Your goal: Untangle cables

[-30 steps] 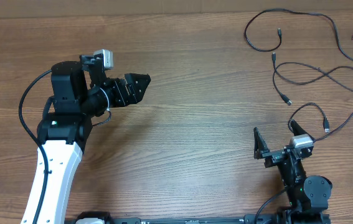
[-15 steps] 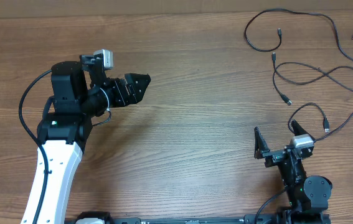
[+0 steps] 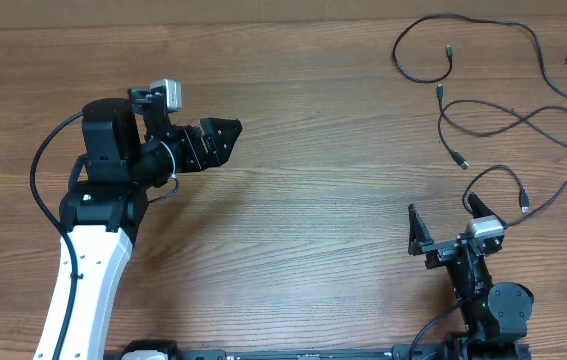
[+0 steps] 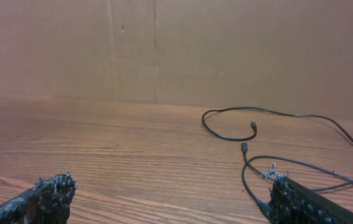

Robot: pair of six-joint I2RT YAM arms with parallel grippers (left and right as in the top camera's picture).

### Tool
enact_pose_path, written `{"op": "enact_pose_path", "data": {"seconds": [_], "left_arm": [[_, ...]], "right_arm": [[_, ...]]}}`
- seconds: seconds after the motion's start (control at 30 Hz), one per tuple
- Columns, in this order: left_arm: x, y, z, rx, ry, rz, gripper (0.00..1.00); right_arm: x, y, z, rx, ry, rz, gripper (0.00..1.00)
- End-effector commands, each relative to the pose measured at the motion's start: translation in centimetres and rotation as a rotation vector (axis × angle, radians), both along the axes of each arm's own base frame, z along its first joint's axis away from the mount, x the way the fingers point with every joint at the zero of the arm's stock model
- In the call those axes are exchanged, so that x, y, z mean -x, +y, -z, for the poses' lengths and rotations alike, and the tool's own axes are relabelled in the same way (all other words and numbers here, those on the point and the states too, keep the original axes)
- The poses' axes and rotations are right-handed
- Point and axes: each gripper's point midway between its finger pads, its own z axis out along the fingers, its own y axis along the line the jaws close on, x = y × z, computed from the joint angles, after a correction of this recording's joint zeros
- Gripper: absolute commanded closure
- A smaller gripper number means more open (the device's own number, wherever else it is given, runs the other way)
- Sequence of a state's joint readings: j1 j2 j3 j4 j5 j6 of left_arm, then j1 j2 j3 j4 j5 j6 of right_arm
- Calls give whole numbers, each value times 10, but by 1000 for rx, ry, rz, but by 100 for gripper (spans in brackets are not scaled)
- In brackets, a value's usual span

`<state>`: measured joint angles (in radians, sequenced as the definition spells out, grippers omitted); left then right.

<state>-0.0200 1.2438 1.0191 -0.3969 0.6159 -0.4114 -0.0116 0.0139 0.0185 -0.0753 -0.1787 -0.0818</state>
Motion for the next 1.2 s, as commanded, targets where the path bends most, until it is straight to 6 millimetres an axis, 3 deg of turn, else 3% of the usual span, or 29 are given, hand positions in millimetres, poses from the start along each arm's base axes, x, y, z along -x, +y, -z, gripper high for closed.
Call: {"op": "enact_pose_path", "data": {"seconds": [0.0, 0.93, 1.03, 1.17], "left_arm": [[-3, 0, -6, -14, -26, 12, 0], [-10, 12, -1, -65, -27, -58, 0], [-14, 27, 6, -128, -20, -126, 0], [5, 37, 34, -193, 114, -150, 0]], "right_arm": [[0, 0, 1, -2, -8, 1, 0], [0, 0, 1, -2, -8, 1, 0], [0, 0, 1, -2, -8, 1, 0], [0, 0, 1, -2, -8, 1, 0]]}}
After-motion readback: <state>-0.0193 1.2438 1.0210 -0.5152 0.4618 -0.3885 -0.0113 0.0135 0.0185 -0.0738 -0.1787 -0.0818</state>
